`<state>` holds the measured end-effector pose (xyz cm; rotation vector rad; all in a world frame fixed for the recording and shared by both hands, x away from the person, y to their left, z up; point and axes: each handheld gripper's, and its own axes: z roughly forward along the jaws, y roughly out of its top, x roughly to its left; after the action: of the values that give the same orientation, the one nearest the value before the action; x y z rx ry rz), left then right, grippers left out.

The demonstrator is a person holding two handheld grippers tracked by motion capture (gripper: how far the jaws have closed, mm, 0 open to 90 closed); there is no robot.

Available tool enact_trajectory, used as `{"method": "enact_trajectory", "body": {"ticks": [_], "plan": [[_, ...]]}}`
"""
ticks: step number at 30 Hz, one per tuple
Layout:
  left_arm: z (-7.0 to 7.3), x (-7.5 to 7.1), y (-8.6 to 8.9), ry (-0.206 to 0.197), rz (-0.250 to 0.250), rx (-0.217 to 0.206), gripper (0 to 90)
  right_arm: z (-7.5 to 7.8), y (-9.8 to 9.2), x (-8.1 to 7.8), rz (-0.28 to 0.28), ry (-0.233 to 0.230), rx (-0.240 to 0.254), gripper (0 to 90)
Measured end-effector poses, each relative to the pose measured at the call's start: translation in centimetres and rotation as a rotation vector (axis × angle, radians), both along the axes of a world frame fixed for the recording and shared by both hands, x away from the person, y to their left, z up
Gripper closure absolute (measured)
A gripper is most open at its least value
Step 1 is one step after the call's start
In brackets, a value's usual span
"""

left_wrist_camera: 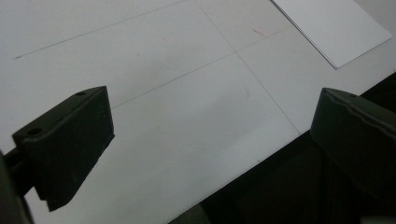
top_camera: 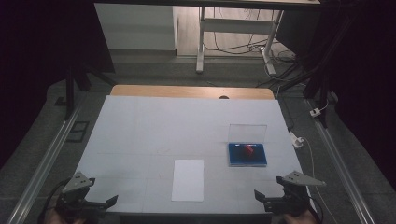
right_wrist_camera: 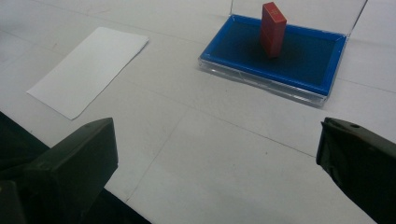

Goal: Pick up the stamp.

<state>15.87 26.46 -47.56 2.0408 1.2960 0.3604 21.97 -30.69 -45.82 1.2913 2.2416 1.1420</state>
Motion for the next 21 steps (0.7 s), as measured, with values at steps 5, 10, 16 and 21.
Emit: {"method": "enact_trajectory", "body": {"ticks": [5, 10, 16, 21], "plan": [[-0.01, 0.04, -0.18, 0.000, -0.014, 0.013, 0.0, -0.01, 0.04, 0.06, 0.005, 0.003, -0.002, 0.0], [0.02, 0.06, -0.38, -0.008, -0.028, 0.025, 0.0, -0.05, 0.12, 0.07, 0.010, 0.009, -0.005, 0.0], [-0.04, 0.06, -0.33, -0.002, -0.032, 0.020, 0.0, -0.07, 0.09, 0.31, 0.024, 0.031, 0.002, 0.0], [-0.08, 0.10, -0.21, 0.008, -0.040, 0.006, 0.0, -0.09, 0.20, 0.41, 0.031, 0.037, -0.005, 0.0]]}}
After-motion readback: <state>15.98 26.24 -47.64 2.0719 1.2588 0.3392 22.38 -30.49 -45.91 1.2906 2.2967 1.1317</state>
